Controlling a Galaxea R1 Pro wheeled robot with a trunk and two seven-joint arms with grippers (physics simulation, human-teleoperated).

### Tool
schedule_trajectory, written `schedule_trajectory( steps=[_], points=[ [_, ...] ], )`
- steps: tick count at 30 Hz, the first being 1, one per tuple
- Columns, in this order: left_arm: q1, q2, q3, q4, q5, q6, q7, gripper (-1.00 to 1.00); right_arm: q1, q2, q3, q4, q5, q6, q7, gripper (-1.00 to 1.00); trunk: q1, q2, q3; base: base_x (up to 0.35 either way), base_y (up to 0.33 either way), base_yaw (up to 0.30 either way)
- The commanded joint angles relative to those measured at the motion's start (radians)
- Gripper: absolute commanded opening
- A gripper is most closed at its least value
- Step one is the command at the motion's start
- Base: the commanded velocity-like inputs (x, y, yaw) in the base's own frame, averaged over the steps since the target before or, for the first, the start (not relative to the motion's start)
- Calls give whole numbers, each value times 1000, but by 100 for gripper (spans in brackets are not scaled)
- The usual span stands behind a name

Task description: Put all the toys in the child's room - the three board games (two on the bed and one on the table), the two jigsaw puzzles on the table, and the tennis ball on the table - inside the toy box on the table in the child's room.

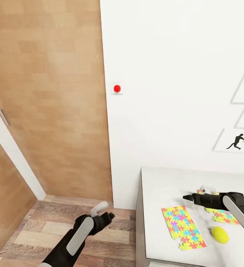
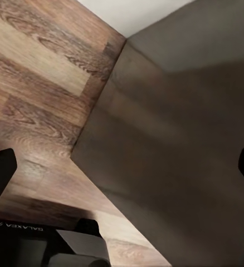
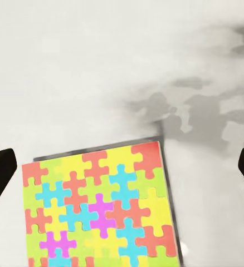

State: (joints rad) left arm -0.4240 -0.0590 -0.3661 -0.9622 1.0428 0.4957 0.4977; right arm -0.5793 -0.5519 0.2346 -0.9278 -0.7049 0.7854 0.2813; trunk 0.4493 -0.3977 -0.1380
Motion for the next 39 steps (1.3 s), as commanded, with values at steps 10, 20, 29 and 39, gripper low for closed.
schedule_trajectory(
  steps=[10,20,29,39],
  points=[
    [-1,2,88,33,10,0,-45,100,-42,14,-2,52,18,77,9,100,1,-2,-2,0,0,-10],
    [-1,3,114,61,3,0,-88,100,-105,87,-2,179,78,93,-90,100,1,-2,-2,0,0,-2],
    [-3,1,120,87,9,0,-98,100,-166,133,-9,266,118,104,-148,100,1,-2,-2,0,0,0],
    [-5,1,122,92,12,0,-100,100,-180,127,-11,280,133,106,-63,100,1,-2,-2,0,0,0]
  ],
)
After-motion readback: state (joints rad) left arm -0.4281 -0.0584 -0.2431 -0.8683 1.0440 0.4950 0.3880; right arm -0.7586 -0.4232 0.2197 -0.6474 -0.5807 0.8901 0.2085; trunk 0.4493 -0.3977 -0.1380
